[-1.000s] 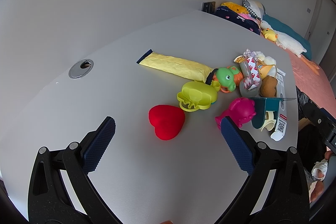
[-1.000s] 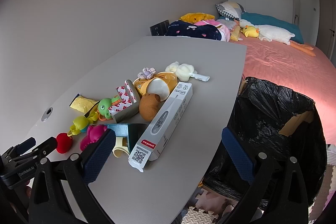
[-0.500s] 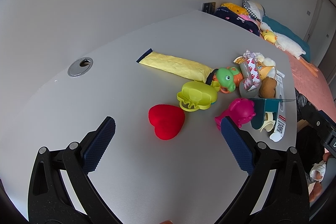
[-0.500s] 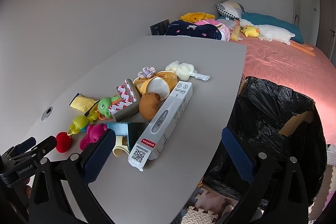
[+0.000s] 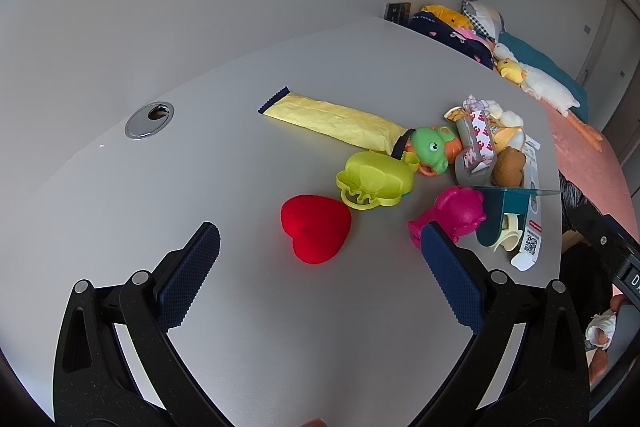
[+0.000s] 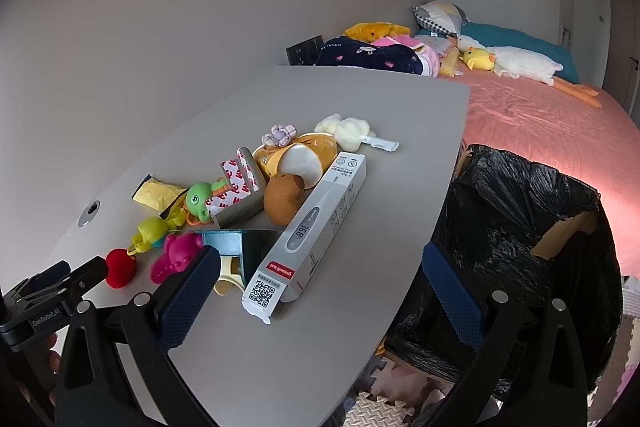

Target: Collect trash

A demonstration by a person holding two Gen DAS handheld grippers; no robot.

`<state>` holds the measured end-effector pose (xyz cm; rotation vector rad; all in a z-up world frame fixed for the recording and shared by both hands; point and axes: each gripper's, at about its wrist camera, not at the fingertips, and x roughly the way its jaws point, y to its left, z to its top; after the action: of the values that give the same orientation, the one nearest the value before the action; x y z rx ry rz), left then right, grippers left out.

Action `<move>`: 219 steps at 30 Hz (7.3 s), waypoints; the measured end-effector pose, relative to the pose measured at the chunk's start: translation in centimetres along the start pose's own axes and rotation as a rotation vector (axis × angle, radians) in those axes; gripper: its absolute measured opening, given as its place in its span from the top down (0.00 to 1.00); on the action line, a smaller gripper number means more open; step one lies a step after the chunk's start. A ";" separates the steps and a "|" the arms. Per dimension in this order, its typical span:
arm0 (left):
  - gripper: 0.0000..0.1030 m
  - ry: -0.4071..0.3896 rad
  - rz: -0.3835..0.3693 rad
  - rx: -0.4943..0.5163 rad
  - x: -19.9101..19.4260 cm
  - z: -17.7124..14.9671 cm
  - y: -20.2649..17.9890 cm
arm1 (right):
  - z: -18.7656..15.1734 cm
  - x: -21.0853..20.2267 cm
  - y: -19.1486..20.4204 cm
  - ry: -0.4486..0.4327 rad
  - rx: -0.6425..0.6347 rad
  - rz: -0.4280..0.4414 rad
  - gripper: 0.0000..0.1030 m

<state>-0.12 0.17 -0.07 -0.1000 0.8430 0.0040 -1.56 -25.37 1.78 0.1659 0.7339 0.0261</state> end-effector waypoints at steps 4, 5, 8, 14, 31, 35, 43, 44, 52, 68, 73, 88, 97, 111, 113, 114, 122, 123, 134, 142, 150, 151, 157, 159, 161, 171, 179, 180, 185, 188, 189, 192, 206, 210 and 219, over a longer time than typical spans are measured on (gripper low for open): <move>0.06 -0.010 0.033 0.020 0.0 0.1 -0.1 | -0.1 0.1 0.0 0.007 -0.018 0.013 0.02; 0.06 -0.016 0.040 0.019 0.0 0.1 0.0 | -0.2 0.0 0.0 0.003 -0.026 0.018 0.02; 0.06 -0.028 0.047 0.016 0.1 0.1 0.2 | -0.2 0.0 0.1 -0.011 -0.043 0.020 0.02; 0.06 -0.012 0.054 0.013 1.2 0.4 0.5 | 0.3 0.5 -0.2 -0.012 -0.052 0.032 0.02; 0.27 0.078 0.041 0.018 4.9 1.1 0.9 | 3.6 8.2 -1.0 0.170 0.041 0.005 0.32; 0.28 0.098 0.046 0.004 5.6 1.1 1.4 | 3.5 9.4 -0.9 0.210 0.035 -0.011 0.38; 0.37 0.104 0.038 0.017 5.9 0.9 1.4 | 2.7 10.2 -0.6 0.225 0.006 -0.030 0.56; 0.38 0.103 0.039 0.022 5.9 0.8 1.3 | 2.7 10.1 -0.6 0.223 0.002 -0.027 0.60; 0.55 0.083 0.043 0.033 5.5 0.5 1.1 | 2.5 9.5 -1.3 0.211 0.014 0.004 0.72; 0.55 -0.018 0.057 0.006 0.1 -0.2 0.0 | 1.8 4.5 -2.9 0.142 0.032 0.098 0.72; 0.55 -0.067 0.032 0.035 -1.4 0.7 -2.4 | 2.0 2.6 -4.0 0.107 0.041 0.096 0.72; 0.55 -0.116 -0.085 0.121 -3.5 1.3 -10.4 | 2.2 -1.5 -9.2 0.038 0.088 0.053 0.72; 0.55 -0.122 -0.157 0.190 -3.2 1.2 -16.0 | 1.9 -2.9 -13.5 0.014 0.134 -0.003 0.72; 0.55 -0.100 -0.261 0.284 -2.5 0.5 -23.4 | 1.6 -4.4 -19.1 -0.001 0.209 -0.083 0.72; 0.55 -0.095 -0.276 0.299 -2.3 0.4 -24.5 | 1.6 -4.7 -19.9 -0.004 0.220 -0.096 0.72; 0.55 -0.093 -0.281 0.305 -2.1 0.4 -24.9 | 1.6 -4.8 -20.3 -0.005 0.225 -0.104 0.72; 0.55 -0.064 -0.341 0.363 -1.5 -0.1 -28.7 | 1.3 -5.5 -23.1 -0.014 0.264 -0.157 0.72; 0.55 -0.059 -0.347 0.369 -1.2 -0.2 -29.1 | 1.2 -5.6 -23.4 -0.013 0.269 -0.164 0.72; 0.55 -0.003 -0.403 0.413 0.5 -1.0 -32.9 | 0.6 -5.5 -26.5 -0.002 0.310 -0.235 0.72; 0.06 0.017 -0.399 0.458 2.0 -1.7 -35.5 | 0.4 -6.9 -28.9 -0.091 0.380 -0.355 0.17; 0.06 0.056 -0.369 0.396 3.1 -1.0 -33.5 | 0.3 -6.8 -29.4 -0.091 0.405 -0.337 0.16; 0.06 0.050 -0.362 0.393 3.0 -0.9 -33.1 | 0.3 -6.6 -29.2 -0.088 0.401 -0.331 0.16; 0.06 0.014 -0.331 0.383 2.3 -0.3 -31.1 | 0.6 -6.1 -27.5 -0.079 0.365 -0.312 0.16; 0.06 0.005 -0.320 0.378 2.1 -0.1 -30.2 | 0.9 -5.8 -26.6 -0.080 0.345 -0.302 0.16; 0.06 -0.004 -0.307 0.374 1.8 0.1 -29.2 | 1.1 -5.5 -25.8 -0.078 0.332 -0.285 0.16; 0.06 -0.051 -0.257 0.322 -0.1 1.3 -23.8 | 2.1 -3.4 -20.6 -0.065 0.247 -0.198 0.16; 0.06 -0.072 -0.203 0.283 -0.7 1.8 -19.6 | 2.5 -1.5 -16.4 -0.041 0.180 -0.126 0.16; 0.06 -0.074 -0.191 0.273 -0.7 1.9 -18.9 | 2.5 -1.3 -16.0 -0.040 0.173 -0.117 0.16; 0.06 -0.079 -0.155 0.225 -0.6 2.4 -16.3 | 2.9 -0.3 -13.3 -0.031 0.118 -0.064 0.16; 0.06 -0.083 -0.136 0.192 -0.6 2.9 -14.5 | 3.3 0.3 -11.9 -0.028 0.082 -0.044 0.16; 0.06 -0.084 -0.127 0.180 -0.6 3.0 -13.8 | 3.6 0.5 -11.4 -0.026 0.071 -0.037 0.16; 0.06 -0.089 -0.106 0.155 -0.7 3.1 -12.2 | 4.1 1.3 -10.4 -0.017 0.044 -0.021 0.16; 0.06 -0.007 0.001 -0.022 2.8 3.2 -3.9 | 4.8 4.4 -8.5 0.030 -0.002 -0.001 0.16; 0.06 0.017 0.031 -0.020 4.0 3.1 -3.5 | 5.0 5.3 -8.0 0.040 -0.015 0.002 0.16; 0.17 0.078 0.037 -0.027 6.7 3.4 -2.5 | 6.2 7.9 -7.1 0.069 -0.076 0.004 0.16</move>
<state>6.93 -2.22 -2.60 -0.1099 0.9230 0.0467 8.23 -32.62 -0.11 0.0940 0.8003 0.0636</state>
